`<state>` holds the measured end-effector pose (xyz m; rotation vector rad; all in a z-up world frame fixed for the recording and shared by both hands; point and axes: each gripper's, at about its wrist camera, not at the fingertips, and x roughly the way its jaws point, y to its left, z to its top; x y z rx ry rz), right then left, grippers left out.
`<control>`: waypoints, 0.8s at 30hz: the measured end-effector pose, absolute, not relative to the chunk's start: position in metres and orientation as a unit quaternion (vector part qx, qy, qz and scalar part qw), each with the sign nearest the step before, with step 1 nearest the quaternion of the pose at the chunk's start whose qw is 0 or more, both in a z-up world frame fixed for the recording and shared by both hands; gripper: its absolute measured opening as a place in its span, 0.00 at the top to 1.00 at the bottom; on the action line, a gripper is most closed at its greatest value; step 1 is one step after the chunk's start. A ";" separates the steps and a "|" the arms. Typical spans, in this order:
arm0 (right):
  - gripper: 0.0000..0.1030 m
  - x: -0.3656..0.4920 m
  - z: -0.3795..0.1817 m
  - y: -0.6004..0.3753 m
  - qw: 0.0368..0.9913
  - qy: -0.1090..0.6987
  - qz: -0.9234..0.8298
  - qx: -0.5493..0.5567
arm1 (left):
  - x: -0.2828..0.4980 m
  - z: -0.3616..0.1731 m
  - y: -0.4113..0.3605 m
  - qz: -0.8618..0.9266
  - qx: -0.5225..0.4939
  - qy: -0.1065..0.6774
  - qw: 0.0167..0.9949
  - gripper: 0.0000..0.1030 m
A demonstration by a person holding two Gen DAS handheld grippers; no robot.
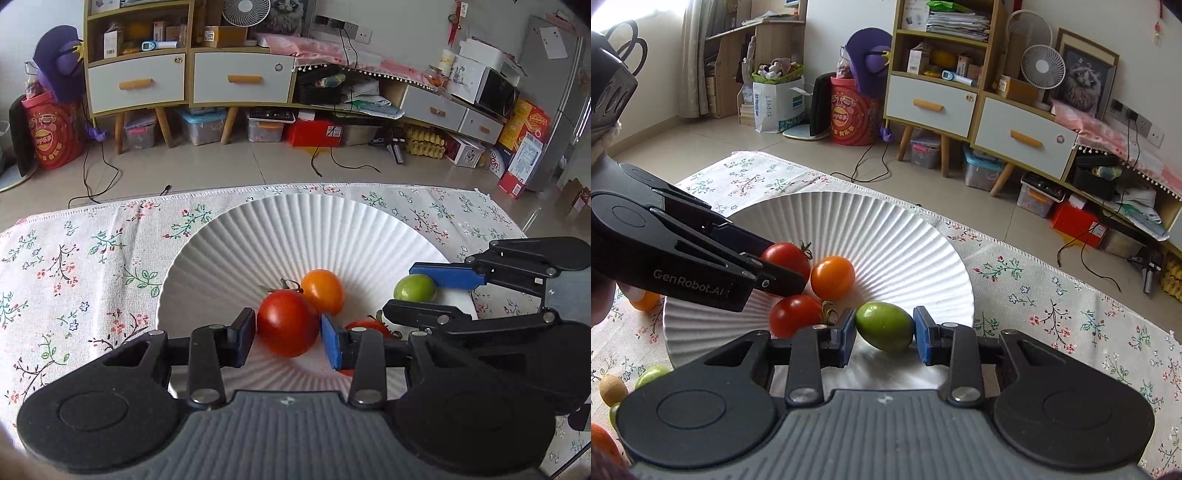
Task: Organize fruits
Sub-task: 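Carry both tomatoes into the white plate and open both tools to release them, then withdraw both open tools from the plate back over the table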
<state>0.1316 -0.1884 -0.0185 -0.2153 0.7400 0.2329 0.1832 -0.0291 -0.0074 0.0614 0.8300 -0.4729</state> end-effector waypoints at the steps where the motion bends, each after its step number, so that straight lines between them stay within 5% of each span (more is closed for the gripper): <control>1: 0.70 0.133 -0.018 -0.189 0.920 0.360 0.114 -0.107 | 0.183 -0.007 -0.029 -0.228 0.030 0.399 0.888 0.63; 10: 0.60 0.126 -0.012 -0.188 0.920 0.357 0.115 -0.111 | 0.181 0.001 -0.021 -0.225 0.027 0.391 0.892 0.56; 24: 0.35 0.101 0.015 -0.200 0.932 0.338 0.107 -0.077 | 0.150 0.019 -0.009 -0.228 0.020 0.379 0.897 0.30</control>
